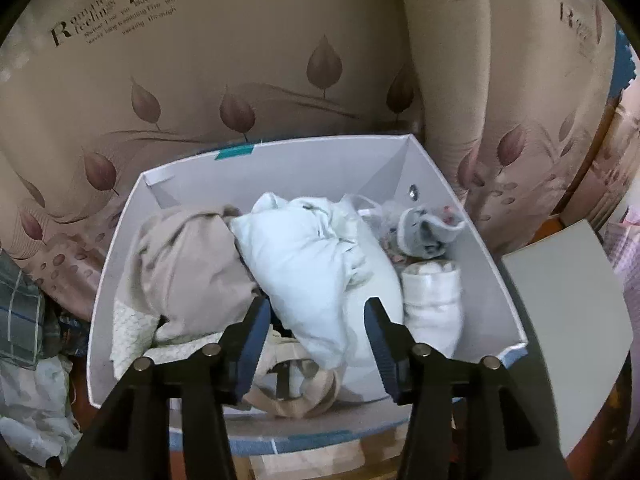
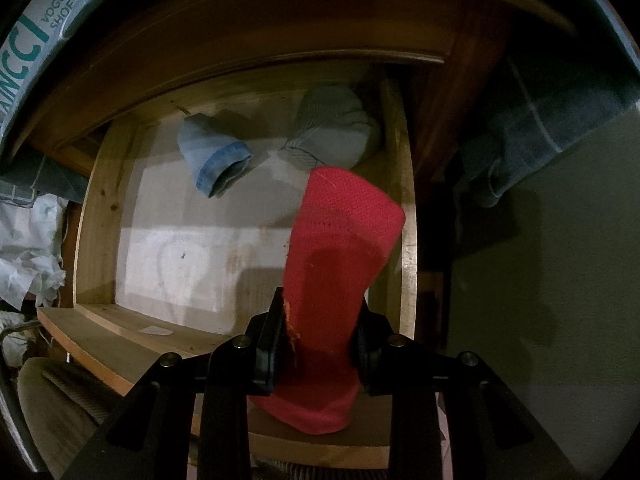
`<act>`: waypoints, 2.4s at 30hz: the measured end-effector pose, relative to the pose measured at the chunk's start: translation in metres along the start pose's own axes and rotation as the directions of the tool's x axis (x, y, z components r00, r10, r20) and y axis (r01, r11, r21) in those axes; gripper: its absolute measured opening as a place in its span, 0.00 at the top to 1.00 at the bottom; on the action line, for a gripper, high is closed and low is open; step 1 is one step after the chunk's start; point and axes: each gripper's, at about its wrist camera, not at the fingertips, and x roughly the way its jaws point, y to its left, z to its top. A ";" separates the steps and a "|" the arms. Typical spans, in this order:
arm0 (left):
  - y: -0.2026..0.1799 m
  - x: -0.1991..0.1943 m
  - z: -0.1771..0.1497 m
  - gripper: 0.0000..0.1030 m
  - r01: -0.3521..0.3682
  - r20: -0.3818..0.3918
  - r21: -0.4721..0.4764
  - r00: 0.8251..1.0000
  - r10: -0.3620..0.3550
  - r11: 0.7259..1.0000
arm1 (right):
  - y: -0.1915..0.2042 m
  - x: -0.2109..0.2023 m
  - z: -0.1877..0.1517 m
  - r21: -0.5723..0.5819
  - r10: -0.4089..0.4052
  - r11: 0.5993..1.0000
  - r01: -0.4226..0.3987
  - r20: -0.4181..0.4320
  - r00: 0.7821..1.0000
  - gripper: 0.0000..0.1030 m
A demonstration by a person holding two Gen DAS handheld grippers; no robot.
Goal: Take underwear out of drawer
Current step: 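Return the left gripper to the drawer while the right gripper holds the red sock, then carry the red sock into the white box and open the right gripper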
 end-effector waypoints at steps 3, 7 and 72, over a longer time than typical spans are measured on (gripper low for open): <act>-0.001 -0.018 -0.004 0.49 0.012 0.031 0.009 0.999 -0.013 1.000 | -0.001 0.000 0.000 0.000 0.000 1.000 0.000 0.000 1.000 0.74; 0.000 -0.041 -0.020 0.46 -0.004 0.082 0.025 0.997 0.002 1.000 | -0.001 0.000 0.000 -0.002 -0.006 1.000 0.006 0.004 1.000 0.74; 0.088 0.052 -0.265 0.44 -0.030 -0.052 -0.282 0.999 0.016 0.959 | 0.024 -0.066 0.002 -0.073 -0.032 0.996 0.044 0.157 0.987 0.74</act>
